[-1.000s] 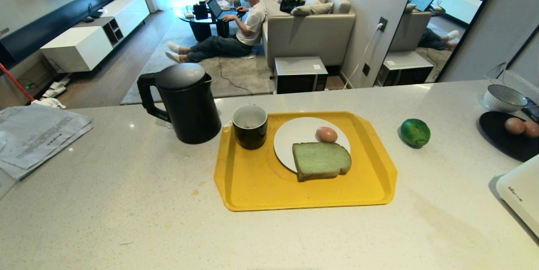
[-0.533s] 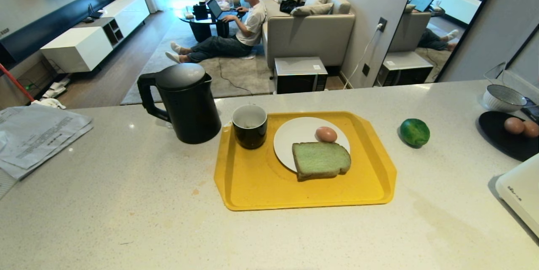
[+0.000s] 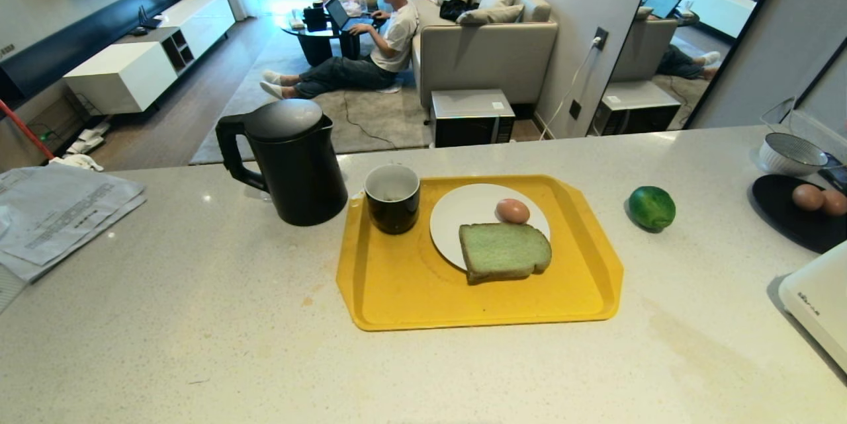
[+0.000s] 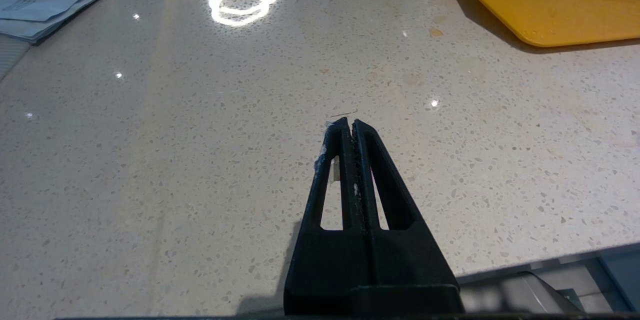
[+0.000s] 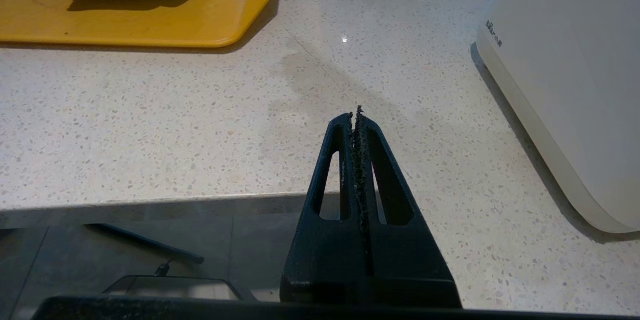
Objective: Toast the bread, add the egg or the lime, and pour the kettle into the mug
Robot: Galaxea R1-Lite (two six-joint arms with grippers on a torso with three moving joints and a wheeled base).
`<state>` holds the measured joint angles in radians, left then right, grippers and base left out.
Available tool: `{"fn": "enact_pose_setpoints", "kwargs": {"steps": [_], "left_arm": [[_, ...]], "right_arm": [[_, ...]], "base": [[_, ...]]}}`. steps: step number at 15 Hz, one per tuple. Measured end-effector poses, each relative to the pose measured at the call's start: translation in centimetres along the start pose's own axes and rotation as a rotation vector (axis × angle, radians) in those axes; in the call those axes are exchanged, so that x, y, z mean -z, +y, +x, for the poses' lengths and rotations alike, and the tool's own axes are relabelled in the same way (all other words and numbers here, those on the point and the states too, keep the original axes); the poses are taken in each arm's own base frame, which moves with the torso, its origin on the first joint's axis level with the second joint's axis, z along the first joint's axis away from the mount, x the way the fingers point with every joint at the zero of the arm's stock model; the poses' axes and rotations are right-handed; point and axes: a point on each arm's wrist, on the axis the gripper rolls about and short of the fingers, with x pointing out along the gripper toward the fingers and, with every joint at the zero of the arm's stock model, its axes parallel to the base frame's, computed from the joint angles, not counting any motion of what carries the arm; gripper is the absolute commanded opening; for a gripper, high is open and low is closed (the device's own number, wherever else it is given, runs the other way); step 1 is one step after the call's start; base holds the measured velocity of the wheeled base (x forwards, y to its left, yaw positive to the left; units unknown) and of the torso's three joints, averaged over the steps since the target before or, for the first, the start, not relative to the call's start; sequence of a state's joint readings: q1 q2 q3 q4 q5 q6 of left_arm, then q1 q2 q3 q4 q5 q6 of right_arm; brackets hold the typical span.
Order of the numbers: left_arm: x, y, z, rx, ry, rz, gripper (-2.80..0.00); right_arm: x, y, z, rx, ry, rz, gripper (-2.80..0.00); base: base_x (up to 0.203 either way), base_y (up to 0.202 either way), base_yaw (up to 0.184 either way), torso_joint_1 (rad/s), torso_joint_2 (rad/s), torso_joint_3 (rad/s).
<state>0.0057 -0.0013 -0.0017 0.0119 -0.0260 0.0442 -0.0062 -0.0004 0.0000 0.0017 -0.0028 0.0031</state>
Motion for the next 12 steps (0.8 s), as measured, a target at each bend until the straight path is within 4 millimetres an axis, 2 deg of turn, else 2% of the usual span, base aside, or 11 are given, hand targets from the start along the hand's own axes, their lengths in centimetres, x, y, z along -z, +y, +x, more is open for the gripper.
{"fn": "enact_pose_setpoints", "kwargs": {"steps": [4, 8, 12], "left_arm": [[0.00, 0.00, 0.00, -0.001, 0.000, 0.000, -2.80], [0.00, 0.00, 0.00, 0.000, 0.000, 0.000, -2.80], [0.00, 0.00, 0.00, 0.000, 0.000, 0.000, -2.80]], "right_arm": [[0.00, 0.01, 0.00, -0.004, 0.000, -0.007, -2.80], [0.01, 0.10, 0.00, -0.042, -0.002, -0.160, -2.80], [0.00, 0.10, 0.00, -0.045, -0.004, -0.168, -2.80]], "base": [[0.000, 0.000, 0.000, 0.000, 0.00, 0.000], [0.000, 0.000, 0.000, 0.000, 0.00, 0.000], [0.000, 0.000, 0.000, 0.000, 0.00, 0.000]]}}
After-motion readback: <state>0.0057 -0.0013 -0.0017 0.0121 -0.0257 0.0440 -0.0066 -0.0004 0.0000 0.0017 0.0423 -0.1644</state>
